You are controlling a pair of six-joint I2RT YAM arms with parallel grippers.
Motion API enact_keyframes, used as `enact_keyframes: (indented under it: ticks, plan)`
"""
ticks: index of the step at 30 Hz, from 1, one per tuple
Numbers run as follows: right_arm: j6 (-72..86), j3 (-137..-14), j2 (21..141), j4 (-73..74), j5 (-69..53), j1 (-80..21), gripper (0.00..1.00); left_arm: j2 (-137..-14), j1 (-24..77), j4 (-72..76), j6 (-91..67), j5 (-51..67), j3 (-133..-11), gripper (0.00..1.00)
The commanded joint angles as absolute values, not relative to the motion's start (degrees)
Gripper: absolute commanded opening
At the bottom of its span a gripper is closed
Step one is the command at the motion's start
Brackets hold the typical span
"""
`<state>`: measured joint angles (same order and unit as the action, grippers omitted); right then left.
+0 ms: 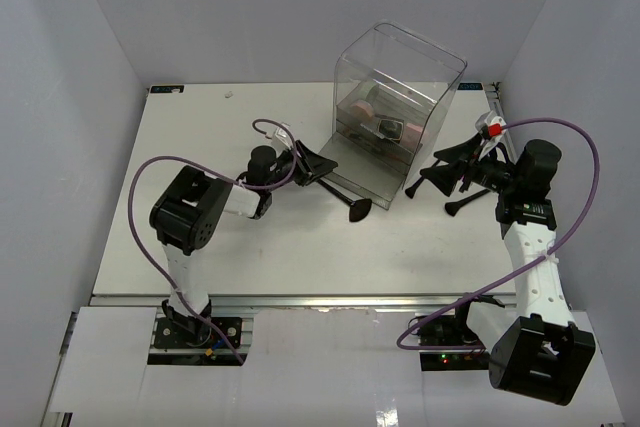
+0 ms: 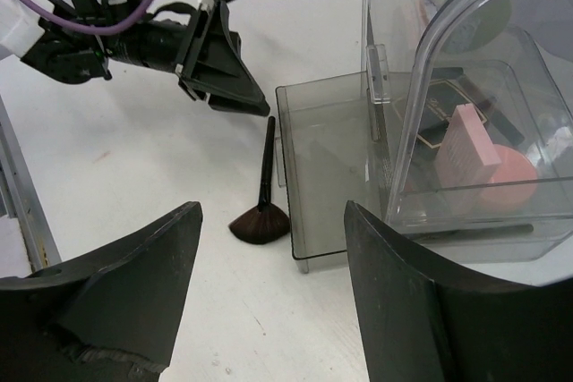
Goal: Organize the makeup
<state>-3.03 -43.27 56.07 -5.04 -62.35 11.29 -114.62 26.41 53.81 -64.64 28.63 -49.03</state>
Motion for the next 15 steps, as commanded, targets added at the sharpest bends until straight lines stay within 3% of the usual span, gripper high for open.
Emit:
enact_keyframes:
  ticks: [1, 7, 10, 13, 15]
  plan:
    - [-3.67, -43.28, 55.75, -7.75, -64.78, 11.60, 0.72, -106.43, 25.48, 50.46, -58.44, 28.29, -47.89, 0.53]
    - [-4.98, -43.35, 55.90, -7.24, -69.07, 9.71, 0.73, -97.50, 23.97, 44.68, -53.31, 28.39, -45.16, 0.53]
    - [-11.29, -45.81, 56.54, -0.47, -65.53, 3.91, 0.73, -91.10, 21.68, 38.95, -49.28, 28.73, -43.68, 0.56]
    - [-20.00, -49.39, 59.18, 9.50, -56.58, -6.78, 0.74, -82.36, 18.71, 30.15, -43.59, 27.66, -42.73, 0.67]
    - [-25.76, -52.62, 62.73, 15.85, -47.15, -15.63, 0.74, -77.00, 16.93, 24.75, -39.17, 26.24, -42.24, 0.83]
